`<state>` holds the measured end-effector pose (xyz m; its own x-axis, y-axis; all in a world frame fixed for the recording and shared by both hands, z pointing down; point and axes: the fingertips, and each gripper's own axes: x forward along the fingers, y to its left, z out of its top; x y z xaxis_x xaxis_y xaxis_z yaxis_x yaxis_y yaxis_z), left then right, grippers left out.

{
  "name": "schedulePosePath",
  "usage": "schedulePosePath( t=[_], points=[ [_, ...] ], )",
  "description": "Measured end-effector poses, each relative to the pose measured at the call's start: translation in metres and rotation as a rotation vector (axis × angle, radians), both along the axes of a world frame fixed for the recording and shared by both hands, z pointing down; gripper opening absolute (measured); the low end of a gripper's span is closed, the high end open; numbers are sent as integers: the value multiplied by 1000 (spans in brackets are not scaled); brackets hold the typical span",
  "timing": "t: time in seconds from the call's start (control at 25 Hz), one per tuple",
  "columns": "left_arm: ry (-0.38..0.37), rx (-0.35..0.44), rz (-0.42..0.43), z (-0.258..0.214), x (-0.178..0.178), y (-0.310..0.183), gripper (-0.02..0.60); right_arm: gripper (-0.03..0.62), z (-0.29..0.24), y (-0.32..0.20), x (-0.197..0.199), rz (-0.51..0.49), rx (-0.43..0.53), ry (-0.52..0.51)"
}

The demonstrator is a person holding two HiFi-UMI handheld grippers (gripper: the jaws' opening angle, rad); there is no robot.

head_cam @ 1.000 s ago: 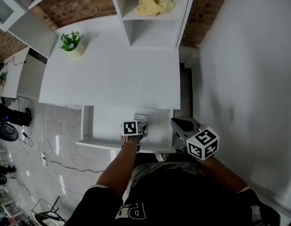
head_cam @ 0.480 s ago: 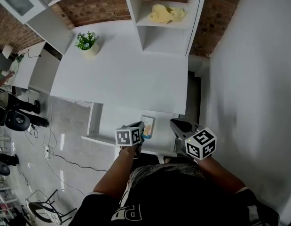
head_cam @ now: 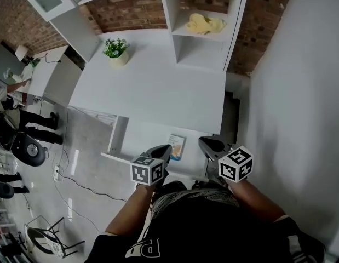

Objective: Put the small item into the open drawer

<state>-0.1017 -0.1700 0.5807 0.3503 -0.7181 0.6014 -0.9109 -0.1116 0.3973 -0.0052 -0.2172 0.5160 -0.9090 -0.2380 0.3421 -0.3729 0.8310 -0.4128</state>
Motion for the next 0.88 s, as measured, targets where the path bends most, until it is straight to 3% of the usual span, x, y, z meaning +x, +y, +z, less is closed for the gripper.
schedulePosePath(
  t=[0.12,0.28,0.48,0.64,0.88],
  points=[
    [38,17,-7,-11,-3,18,17,5,-7,15,-2,-12,35,-3],
    [29,58,28,-35,-1,55,17,5,-14,46,-6,-6,48,16],
    [21,109,66,-57,-9,123,17,5,-24,113,-17,-16,68,36],
    [76,141,59,-71,-14,165,17,5,-36,164,-15,-21,84,34],
    [70,129,116,-73,-3,204,17,5,-42,218,0,31,84,42]
  ],
)
